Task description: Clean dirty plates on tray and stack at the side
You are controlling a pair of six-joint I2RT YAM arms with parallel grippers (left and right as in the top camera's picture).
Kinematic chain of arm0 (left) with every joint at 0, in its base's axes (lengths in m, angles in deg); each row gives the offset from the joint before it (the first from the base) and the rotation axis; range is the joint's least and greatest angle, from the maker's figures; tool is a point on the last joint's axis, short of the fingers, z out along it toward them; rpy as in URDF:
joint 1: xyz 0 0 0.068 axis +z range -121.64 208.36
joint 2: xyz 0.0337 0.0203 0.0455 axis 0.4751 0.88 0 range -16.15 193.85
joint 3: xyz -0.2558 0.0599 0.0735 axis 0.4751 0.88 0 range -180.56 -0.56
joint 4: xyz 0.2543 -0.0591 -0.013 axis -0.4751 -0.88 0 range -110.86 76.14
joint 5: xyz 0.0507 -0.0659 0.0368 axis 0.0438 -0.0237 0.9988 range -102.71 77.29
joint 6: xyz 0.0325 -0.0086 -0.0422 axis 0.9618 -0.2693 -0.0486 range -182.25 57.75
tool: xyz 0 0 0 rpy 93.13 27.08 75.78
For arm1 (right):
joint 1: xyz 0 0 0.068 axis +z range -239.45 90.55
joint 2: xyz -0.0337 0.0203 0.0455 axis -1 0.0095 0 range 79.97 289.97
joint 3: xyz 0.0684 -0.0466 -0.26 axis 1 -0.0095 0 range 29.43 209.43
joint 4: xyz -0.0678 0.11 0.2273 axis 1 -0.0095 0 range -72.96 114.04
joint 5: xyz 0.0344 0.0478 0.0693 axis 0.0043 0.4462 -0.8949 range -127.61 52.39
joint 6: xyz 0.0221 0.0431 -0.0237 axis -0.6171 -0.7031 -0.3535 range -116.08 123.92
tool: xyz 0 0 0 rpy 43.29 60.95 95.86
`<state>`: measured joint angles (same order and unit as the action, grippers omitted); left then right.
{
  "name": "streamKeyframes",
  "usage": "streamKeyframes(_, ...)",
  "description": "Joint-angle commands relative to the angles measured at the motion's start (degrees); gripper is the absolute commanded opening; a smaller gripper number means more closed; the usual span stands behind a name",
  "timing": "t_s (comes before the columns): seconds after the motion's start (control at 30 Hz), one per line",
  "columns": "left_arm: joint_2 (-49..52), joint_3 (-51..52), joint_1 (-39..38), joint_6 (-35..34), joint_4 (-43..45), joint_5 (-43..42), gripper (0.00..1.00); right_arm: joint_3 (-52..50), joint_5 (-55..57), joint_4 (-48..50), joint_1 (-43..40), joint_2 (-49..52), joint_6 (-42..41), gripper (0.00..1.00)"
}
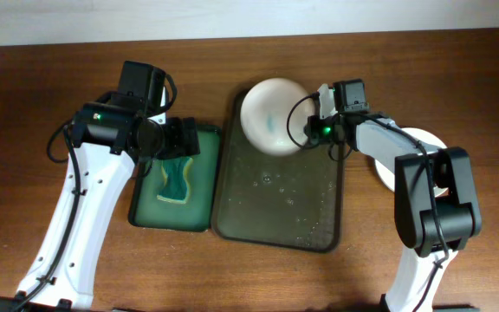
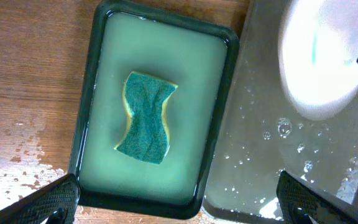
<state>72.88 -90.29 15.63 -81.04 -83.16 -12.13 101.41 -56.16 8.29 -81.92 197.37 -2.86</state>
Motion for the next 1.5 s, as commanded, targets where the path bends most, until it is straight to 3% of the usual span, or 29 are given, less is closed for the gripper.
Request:
streamKeyframes(0.0, -0.4, -0.7, 0.2, 0.7, 0.0, -0.2, 0.99, 0.7, -0.3, -6.5, -0.3, 0.0, -2.2, 0.04)
streamKeyframes(0.17, -0.4, -0.7, 0.2, 0.7, 0.0, -0.2, 1.0, 2.9, 0.3, -30.6, -0.3, -13.1, -3.1, 0.04)
streamKeyframes(0.27, -0.4, -0.7, 0.2, 0.7, 0.0, -0.2, 0.99, 2.9, 2.2, -41.4, -0.3, -17.8, -3.7, 0.04)
streamKeyframes(0.33, -0.4, -0.7, 0.2, 0.7, 0.0, -0.2, 0.99, 1.7, 4.6, -44.6, -0.2, -17.6, -8.3, 0.04)
streamKeyframes(0.4, -0.4, -0.7, 0.2, 0.7, 0.0, -0.2, 0.99, -4.0, 5.8, -40.5, 0.1, -17.6, -13.7, 0.04)
streamKeyframes(0.5, -0.4, -0.7, 0.2, 0.7, 0.0, -0.2, 0.99, -13.5, 6.6, -26.9, -1.7, -17.6, -27.8, 0.06)
streamKeyframes(0.53, -0.4, -0.7, 0.2, 0.7, 0.0, -0.2, 0.99, -13.3, 6.0, -26.5, -2.0, -17.7, -28.2, 0.28)
streamKeyframes(0.57, -0.4, -0.7, 0.2, 0.7, 0.0, -0.2, 0.99, -11.9, 4.6, -26.7, -2.3, -18.9, -25.2, 0.41)
streamKeyframes(0.7, -0.4, -0.7, 0.2, 0.7, 0.0, -0.2, 0.99, -5.5, 4.1, -34.3, -2.3, -35.9, -9.1, 0.43)
streamKeyframes(0.77, -0.4, -0.7, 0.2, 0.7, 0.0, -0.2, 0.99, -5.5, 4.2, -35.5, -2.3, -46.7, -8.2, 0.45)
streamKeyframes(0.83, -0.4, -0.7, 0.2, 0.7, 0.0, -0.2, 0.99, -5.5, 4.2, -35.5, -2.3, -50.1, -8.2, 0.57)
streamKeyframes(1.0, -0.4, -0.7, 0.1, 0.0, 2.2, -3.2, 0.99, -5.6, 4.0, -39.1, -2.3, -46.6, -8.2, 0.58)
streamKeyframes(1.03, -0.3, -0.2, 0.1, 0.1, 3.3, -3.2, 0.95, -5.6, 4.0, -40.0, -2.3, -45.7, -8.2, 0.58)
streamKeyframes(1.1, 2.3, 3.5, -3.5, 5.3, 3.3, -3.2, 0.74, -5.6, 4.0, -40.2, -2.3, -44.9, -8.1, 0.58)
streamKeyframes(1.13, 4.9, 6.5, -6.2, 6.8, 4.2, -0.8, 0.71, -5.6, 3.8, -40.0, -2.3, -44.9, -6.6, 0.58)
streamKeyframes(1.2, 9.2, 10.1, -6.9, 0.5, 6.2, 7.3, 0.7, -5.6, 3.8, -40.6, -2.3, -44.9, -6.1, 0.58)
streamKeyframes(1.33, 20.8, 13.7, -1.9, -1.6, 14.6, 8.7, 0.52, -5.6, 3.8, -41.2, -2.3, -44.9, -5.6, 0.58)
streamKeyframes(1.43, 28.8, 13.7, 3.7, -0.8, 17.6, 6.1, 0.18, -5.6, 3.8, -41.1, -2.3, -44.9, -5.6, 0.58)
streamKeyframes(1.47, 29.8, 13.7, 3.7, -0.9, 17.7, 6.1, 0.0, -5.6, 3.8, -41.0, -2.3, -44.9, -5.7, 0.58)
